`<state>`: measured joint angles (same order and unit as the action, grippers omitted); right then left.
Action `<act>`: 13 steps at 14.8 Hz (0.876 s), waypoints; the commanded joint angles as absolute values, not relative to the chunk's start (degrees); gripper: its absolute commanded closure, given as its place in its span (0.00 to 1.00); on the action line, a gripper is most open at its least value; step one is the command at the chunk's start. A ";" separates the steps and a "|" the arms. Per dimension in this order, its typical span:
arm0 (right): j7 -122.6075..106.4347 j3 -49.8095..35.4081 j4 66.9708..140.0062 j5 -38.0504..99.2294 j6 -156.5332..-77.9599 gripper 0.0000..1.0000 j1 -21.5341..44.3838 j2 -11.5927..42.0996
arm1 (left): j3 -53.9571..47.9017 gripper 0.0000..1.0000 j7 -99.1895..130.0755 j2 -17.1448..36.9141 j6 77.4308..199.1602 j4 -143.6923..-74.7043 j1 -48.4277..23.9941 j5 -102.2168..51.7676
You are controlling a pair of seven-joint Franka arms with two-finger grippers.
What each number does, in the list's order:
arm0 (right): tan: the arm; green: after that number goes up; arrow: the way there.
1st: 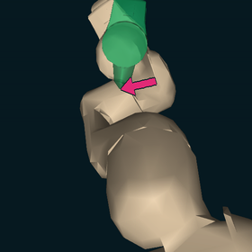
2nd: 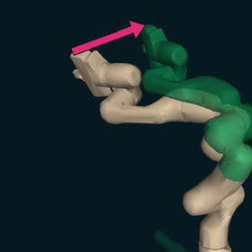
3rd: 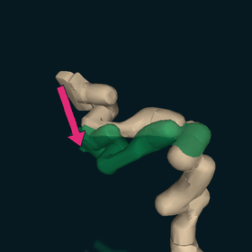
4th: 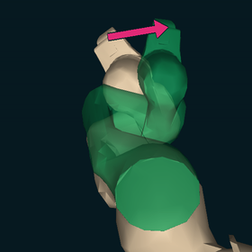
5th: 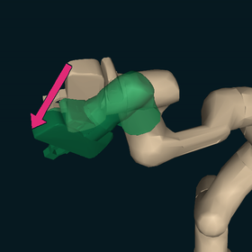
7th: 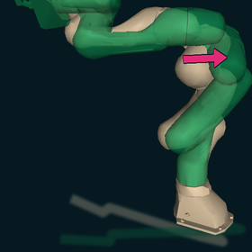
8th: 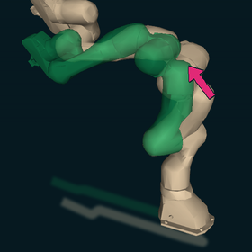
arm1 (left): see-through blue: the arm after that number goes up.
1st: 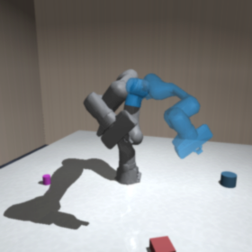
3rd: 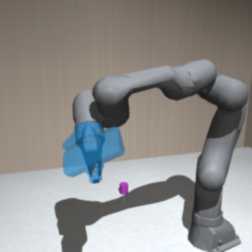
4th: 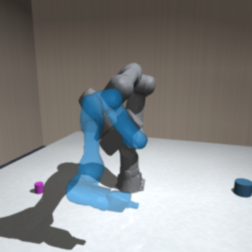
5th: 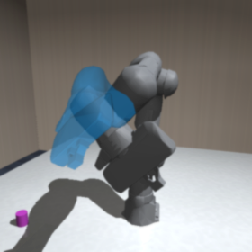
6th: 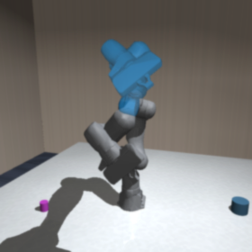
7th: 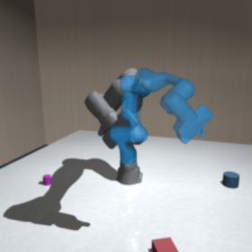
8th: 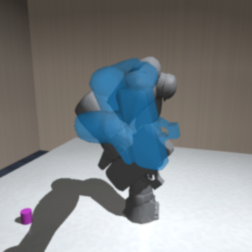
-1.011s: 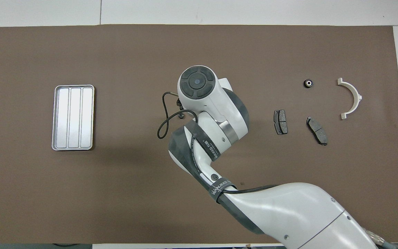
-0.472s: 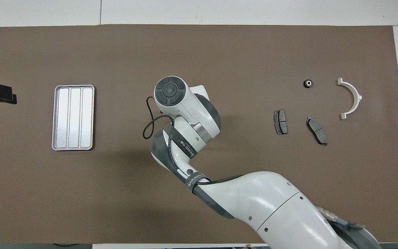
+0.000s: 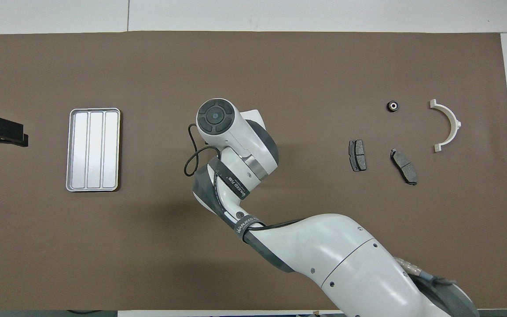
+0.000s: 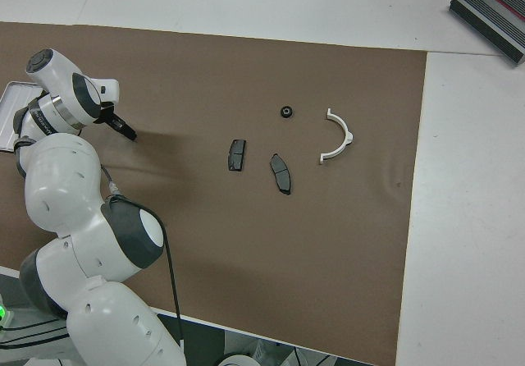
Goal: Place bearing gear from tray to pile
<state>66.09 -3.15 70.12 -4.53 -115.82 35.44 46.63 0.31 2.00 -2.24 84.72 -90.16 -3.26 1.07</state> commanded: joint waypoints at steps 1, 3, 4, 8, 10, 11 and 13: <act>67.76 -2.81 68.82 -5.54 -115.66 0.59 35.68 47.99 | 0.70 0.00 1.49 -3.16 83.49 -90.35 -4.92 0.97; 67.85 -2.81 68.73 -5.54 -115.84 0.73 35.68 47.99 | 0.70 0.00 1.93 -3.25 84.02 -90.44 -5.36 0.62; 68.03 -2.81 68.73 -5.54 -115.93 0.82 35.68 47.99 | 0.96 0.00 1.76 -3.25 83.85 -90.61 -5.45 -0.17; 68.29 -2.81 68.82 -5.54 -116.54 1.00 35.42 47.99 | 1.23 0.00 1.23 -3.25 83.85 -90.79 -4.57 -0.18; 67.59 -2.64 68.73 -6.50 -114.97 1.00 34.63 47.47 | 1.49 0.00 0.53 -3.25 83.85 -90.79 -4.22 -0.09; 65.85 -2.72 68.73 -7.11 -112.79 1.00 33.41 46.76 | 1.49 0.00 0.53 -3.25 84.20 -90.88 -3.44 -0.17; 56.83 -2.90 68.73 -6.86 -106.47 1.00 29.73 43.00 | 1.49 0.00 1.22 -3.25 84.20 -90.88 -2.90 -0.09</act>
